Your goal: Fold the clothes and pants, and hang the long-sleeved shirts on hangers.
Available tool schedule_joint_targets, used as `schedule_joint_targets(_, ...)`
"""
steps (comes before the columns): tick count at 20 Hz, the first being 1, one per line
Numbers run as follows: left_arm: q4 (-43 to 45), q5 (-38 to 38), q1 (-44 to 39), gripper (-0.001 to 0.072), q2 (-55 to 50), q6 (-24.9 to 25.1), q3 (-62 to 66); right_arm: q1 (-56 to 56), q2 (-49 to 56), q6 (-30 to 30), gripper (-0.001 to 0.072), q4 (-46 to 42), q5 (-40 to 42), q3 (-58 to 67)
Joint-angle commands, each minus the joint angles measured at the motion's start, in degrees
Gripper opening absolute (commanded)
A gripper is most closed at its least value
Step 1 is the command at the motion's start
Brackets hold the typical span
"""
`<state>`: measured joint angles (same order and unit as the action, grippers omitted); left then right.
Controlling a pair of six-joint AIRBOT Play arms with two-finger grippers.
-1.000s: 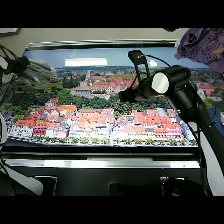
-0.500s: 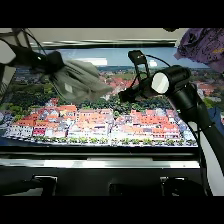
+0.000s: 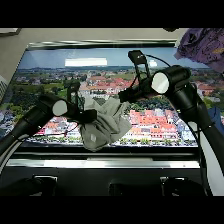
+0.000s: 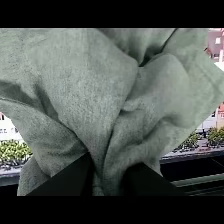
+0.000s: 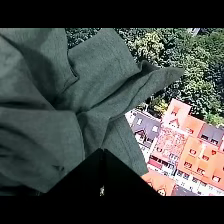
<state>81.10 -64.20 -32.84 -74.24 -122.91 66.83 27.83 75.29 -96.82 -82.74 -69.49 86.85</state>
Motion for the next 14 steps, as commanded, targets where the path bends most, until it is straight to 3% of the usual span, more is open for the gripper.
schedule_joint_targets(1, -1.01, 1.9, 0.74, 0.0402, 0.68, -1.57, -5.46, 0.04, -0.04, 0.0, 0.0034, 0.0, 1.25, 0.02)
schedule_joint_targets(2, -0.94, 0.7, 2.12, 0.0513, 1.42, 0.83, -4.79, 0.04, -0.04, -0.02, 0.0034, 0.0, 1.22, 0.02)
schedule_joint_targets(3, -0.92, -0.37, 3.72, 0.0547, 2.47, 3.15, -4.02, 0.04, -0.04, 0.0, 0.0034, 0.0, 1.25, 0.02)
schedule_joint_targets(8, 5.62, -7.67, 15.08, 0.0545, 9.46, 5.14, -1.97, 0.04, -0.04, -0.04, 0.0034, 1.09, 5.38, 0.02)
schedule_joint_targets(12, 7.48, -8.44, 22.71, 0.0542, 11.19, 5.11, -1.97, -0.5, -0.9, -3.23, 0.0036, 2.95, 1.18, 0.04)
schedule_joint_targets(14, 7.48, -8.44, 24.79, 0.0525, 11.06, 5.11, -1.99, -4.83, -2.97, -3.41, 0.0113, 2.71, -0.57, 0.02)
